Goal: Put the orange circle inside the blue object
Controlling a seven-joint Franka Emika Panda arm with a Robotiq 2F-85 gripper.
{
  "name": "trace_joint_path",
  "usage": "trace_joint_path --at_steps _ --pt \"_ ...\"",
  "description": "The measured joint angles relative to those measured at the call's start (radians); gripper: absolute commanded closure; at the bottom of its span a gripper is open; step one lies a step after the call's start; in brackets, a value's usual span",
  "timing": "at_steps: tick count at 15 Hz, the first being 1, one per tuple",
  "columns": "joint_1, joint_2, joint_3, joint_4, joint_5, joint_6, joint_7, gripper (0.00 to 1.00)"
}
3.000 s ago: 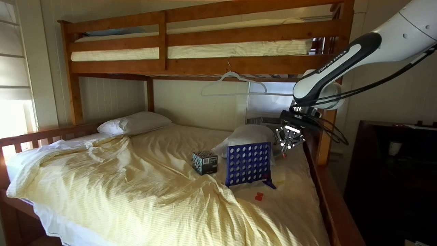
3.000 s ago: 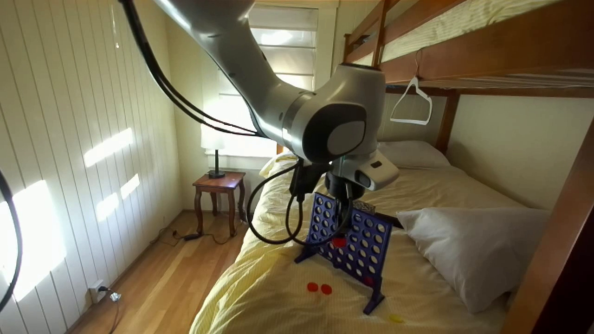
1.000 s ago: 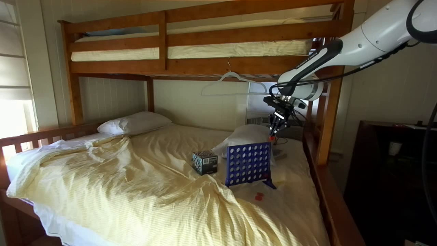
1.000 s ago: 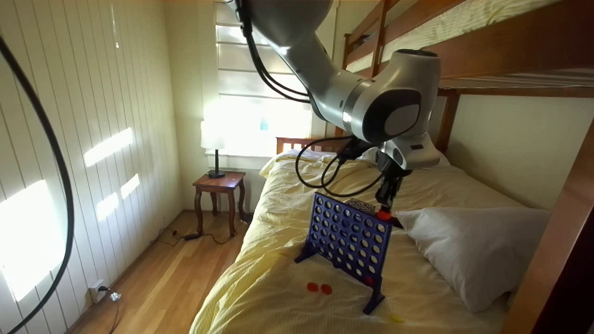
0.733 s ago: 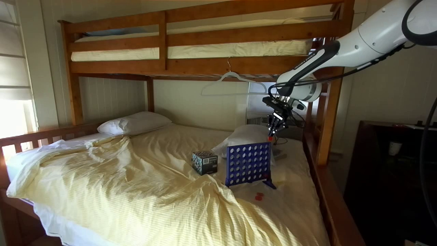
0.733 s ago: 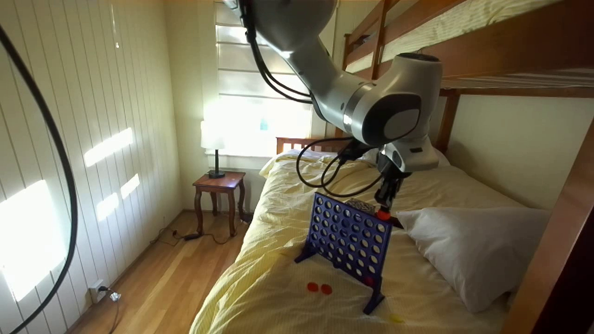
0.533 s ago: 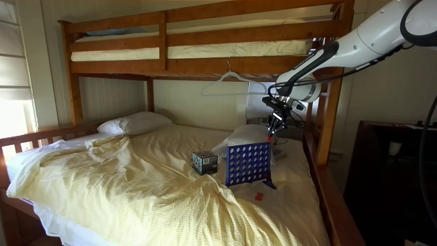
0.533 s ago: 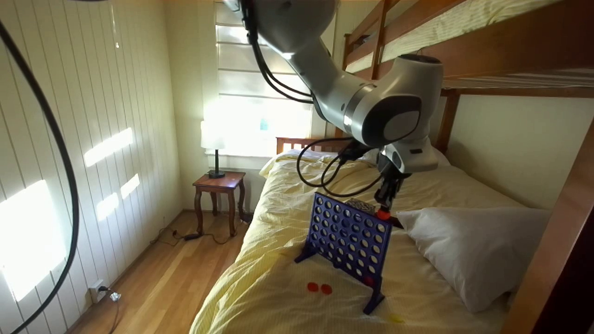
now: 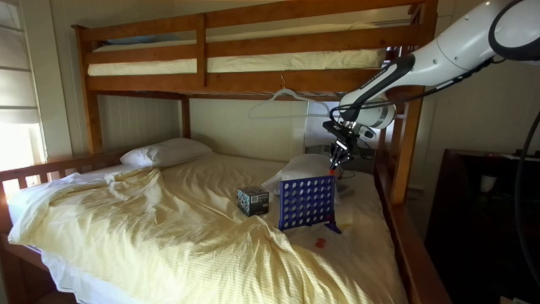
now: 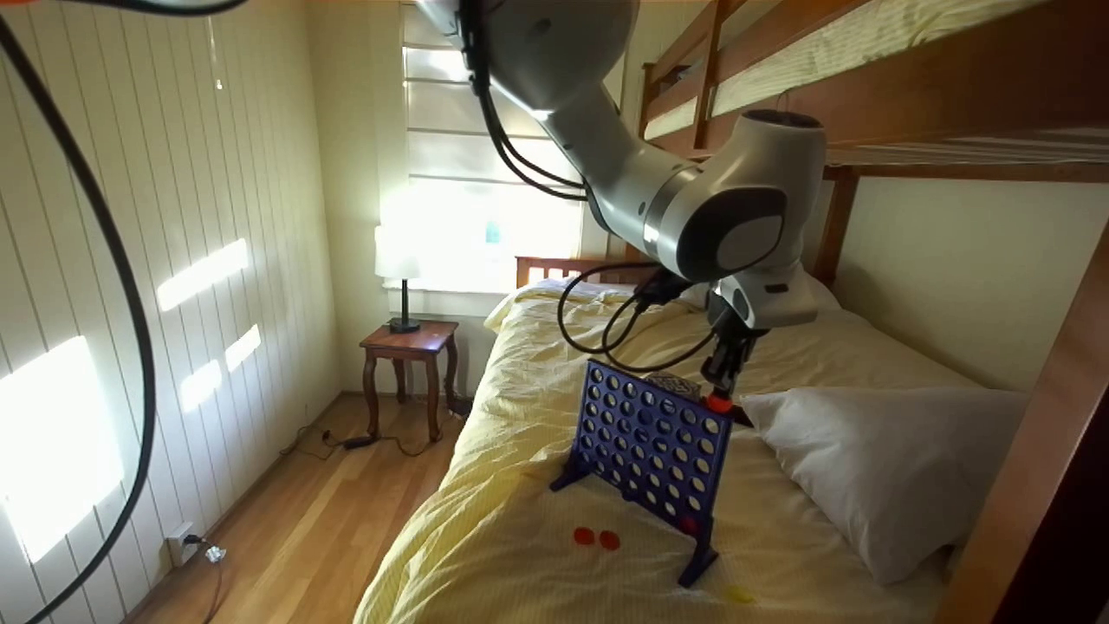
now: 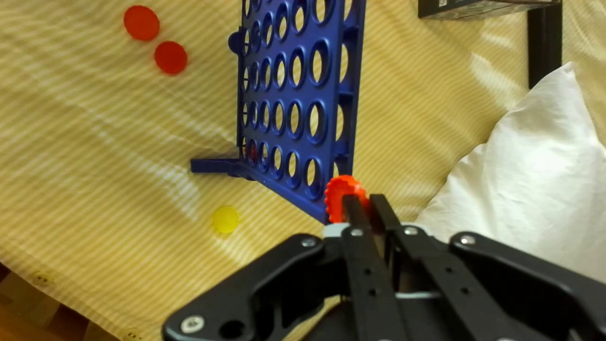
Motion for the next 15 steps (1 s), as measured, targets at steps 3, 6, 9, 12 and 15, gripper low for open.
trace_joint_path --at_steps 3,6,9,12,15 --pt "0.001 0.006 0.001 0.0 0.0 0.018 0.0 0.98" --pt "0.002 0.012 0.002 0.001 0.0 0.032 0.0 0.98" --pt "0.005 0.018 0.004 0.003 0.0 0.034 0.0 0.98" --pt "0.008 0.022 0.005 0.004 0.0 0.04 0.0 0.98" --pt "0.011 0.026 0.005 0.005 0.0 0.05 0.0 0.98"
